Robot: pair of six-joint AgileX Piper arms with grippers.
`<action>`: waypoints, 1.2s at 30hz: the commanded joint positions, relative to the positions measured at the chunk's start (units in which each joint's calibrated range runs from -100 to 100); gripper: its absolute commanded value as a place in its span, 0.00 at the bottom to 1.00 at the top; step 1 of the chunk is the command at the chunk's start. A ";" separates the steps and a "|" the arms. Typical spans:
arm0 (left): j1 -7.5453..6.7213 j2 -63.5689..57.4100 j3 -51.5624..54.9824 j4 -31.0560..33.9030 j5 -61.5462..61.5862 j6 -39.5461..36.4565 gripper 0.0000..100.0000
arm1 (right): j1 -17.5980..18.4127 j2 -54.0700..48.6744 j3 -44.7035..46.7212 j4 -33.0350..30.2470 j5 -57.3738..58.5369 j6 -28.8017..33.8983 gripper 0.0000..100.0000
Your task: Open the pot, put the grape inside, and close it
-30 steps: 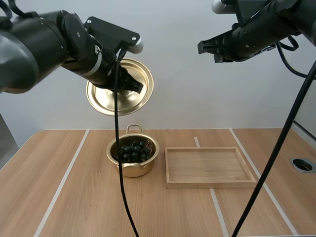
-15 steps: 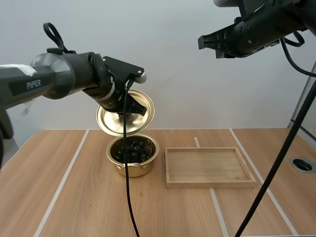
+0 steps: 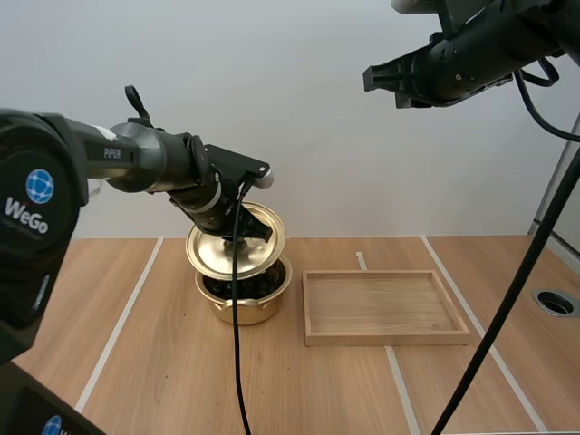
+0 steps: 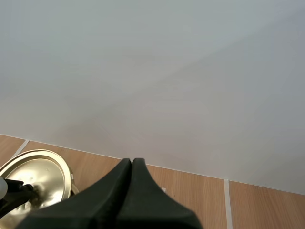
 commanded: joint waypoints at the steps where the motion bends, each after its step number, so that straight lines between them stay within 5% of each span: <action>1: -0.11 0.55 0.13 -1.23 -0.02 0.16 0.00 | -0.20 -0.81 -0.24 0.01 0.32 0.10 0.00; 36: -0.17 5.36 0.13 -4.58 8.01 4.54 0.00 | -0.20 -0.81 -0.24 1.41 2.89 0.10 0.00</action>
